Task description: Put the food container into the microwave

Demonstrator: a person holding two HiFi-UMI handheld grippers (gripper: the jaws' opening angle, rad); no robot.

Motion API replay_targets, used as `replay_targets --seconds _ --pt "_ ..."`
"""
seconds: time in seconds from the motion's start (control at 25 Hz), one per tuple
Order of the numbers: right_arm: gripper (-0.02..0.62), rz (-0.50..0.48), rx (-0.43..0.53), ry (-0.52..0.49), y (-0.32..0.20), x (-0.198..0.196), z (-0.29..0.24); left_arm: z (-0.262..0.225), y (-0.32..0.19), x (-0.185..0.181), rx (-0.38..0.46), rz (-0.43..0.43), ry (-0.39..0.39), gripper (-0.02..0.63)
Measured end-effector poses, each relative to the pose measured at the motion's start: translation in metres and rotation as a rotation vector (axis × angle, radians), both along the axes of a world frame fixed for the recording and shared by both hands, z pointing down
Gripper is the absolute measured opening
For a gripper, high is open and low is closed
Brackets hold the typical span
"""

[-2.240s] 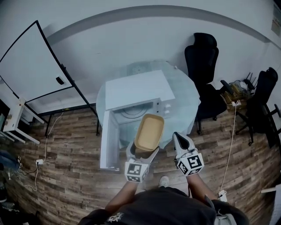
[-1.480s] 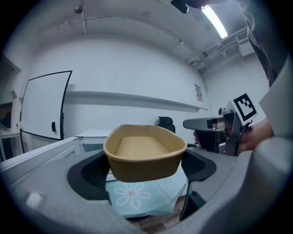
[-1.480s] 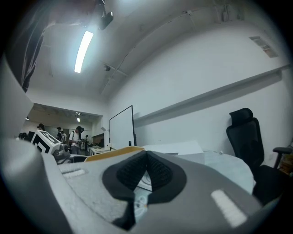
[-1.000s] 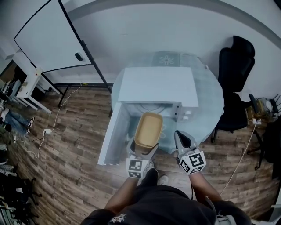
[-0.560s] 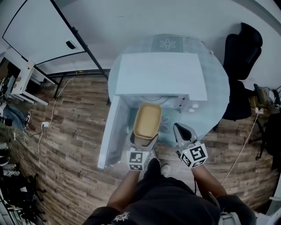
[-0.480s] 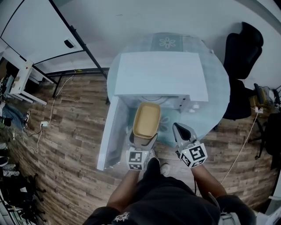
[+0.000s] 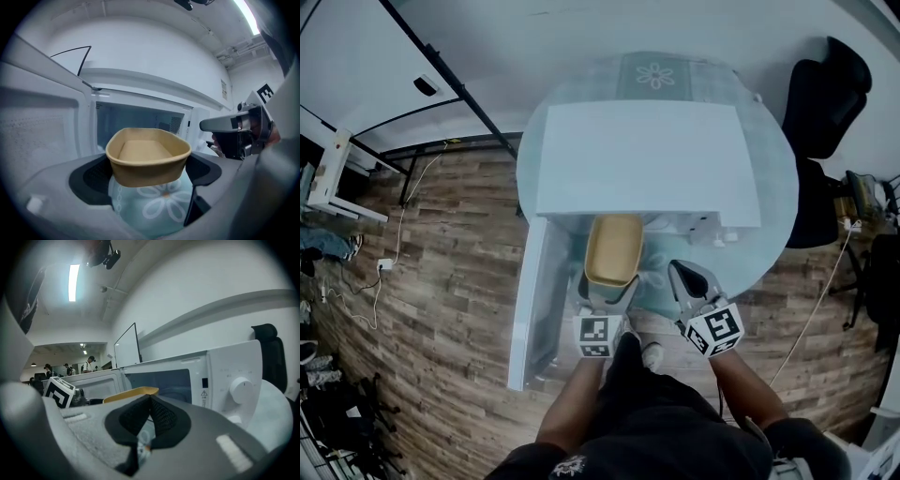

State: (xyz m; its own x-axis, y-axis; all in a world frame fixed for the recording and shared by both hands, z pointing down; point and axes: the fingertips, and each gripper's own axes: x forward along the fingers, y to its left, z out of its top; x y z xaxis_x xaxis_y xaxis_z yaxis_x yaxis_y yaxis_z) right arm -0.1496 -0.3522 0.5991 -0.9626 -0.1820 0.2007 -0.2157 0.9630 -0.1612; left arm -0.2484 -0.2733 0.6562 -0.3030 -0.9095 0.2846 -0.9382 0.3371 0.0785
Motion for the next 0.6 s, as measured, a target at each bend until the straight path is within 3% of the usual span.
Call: replay_targets --seconds 0.6 --pt "0.002 0.047 -0.045 0.017 -0.026 -0.046 0.033 0.024 -0.041 -0.043 -0.033 -0.001 -0.036 0.497"
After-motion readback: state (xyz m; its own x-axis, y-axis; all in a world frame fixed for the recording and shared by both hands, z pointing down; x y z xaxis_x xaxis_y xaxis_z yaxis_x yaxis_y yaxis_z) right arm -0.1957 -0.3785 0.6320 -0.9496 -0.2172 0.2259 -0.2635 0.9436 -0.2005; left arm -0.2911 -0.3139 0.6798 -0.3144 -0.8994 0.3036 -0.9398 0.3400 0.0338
